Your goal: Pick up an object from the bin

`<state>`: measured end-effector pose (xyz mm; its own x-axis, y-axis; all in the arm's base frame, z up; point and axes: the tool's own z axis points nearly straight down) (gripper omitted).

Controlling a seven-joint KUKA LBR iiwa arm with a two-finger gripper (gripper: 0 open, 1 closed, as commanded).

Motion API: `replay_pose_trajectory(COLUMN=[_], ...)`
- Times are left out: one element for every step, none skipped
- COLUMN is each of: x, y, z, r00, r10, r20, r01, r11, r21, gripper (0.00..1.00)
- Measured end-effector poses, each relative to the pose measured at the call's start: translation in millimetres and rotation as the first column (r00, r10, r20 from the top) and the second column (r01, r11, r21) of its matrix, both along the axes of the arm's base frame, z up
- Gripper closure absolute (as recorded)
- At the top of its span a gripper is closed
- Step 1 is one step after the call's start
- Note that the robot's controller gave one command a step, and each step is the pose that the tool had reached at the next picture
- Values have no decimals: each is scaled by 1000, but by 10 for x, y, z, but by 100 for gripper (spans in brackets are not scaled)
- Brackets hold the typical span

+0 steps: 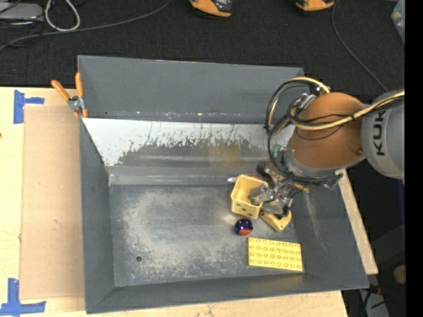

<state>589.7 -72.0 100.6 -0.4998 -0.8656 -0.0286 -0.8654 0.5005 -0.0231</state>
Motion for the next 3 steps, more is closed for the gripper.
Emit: replay_pose_trajectory(x=[-60,280,160], y=[39,3,-61], z=[-47,-299,-289], r00=[1000,1000,1000], r10=[3,2,-16], r20=[2,1,8], r01=[-3,-2,16], r11=[1000,1000,1000], r21=[0,3,7], gripper=[100,100,100])
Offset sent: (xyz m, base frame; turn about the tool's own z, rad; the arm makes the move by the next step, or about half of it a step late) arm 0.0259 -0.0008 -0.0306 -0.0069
